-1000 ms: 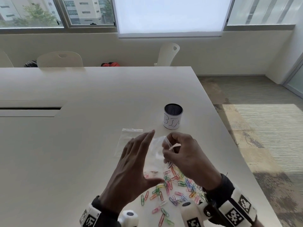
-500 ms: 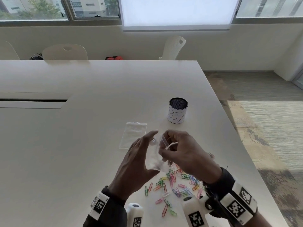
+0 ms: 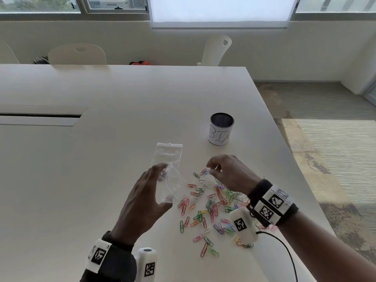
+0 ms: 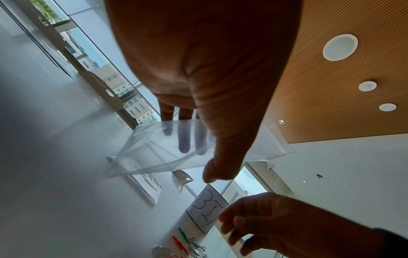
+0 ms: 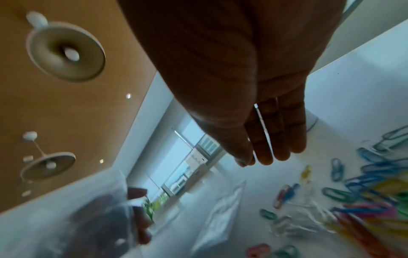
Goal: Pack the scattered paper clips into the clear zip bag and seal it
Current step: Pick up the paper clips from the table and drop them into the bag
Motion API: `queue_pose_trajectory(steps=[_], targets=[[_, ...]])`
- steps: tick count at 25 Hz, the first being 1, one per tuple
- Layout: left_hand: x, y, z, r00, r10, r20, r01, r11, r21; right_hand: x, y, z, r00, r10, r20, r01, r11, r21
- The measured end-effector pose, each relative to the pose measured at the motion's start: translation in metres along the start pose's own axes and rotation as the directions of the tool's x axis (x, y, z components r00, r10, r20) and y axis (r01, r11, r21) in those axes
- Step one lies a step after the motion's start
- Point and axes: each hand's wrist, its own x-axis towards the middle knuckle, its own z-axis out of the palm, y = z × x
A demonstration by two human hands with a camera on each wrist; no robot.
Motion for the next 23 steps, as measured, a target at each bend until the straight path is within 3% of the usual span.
queue_pose_trajectory(steps=[5,8,12,17,23], targets=[[-0.007,-0.002,-0.002,1.0,-0.012,-0.004,0.012,1.0,0.009,0.021,0.011,0.028,0.995,-0.014,0.1,0.042,0.957,-0.286],[-0.01,-0.001,-0.002,1.0,-0.016,-0.007,0.016,1.0,-0.004,0.021,0.014,0.032,0.987,0.0,0.162,0.052,0.946,-0.319],[-0.01,-0.001,0.0,1.0,-0.029,0.002,0.029,0.999,-0.018,0.009,0.015,0.034,0.971,-0.093,0.221,0.157,0.943,-0.293],[-0.006,0.0,0.006,0.999,-0.034,0.017,0.035,0.998,-0.045,-0.002,0.018,0.046,0.974,-0.208,0.085,0.224,0.929,-0.296],[-0.006,-0.001,0.014,0.998,-0.046,0.04,0.048,0.997,-0.067,-0.004,0.01,0.044,0.972,-0.221,0.078,0.234,0.907,-0.349]])
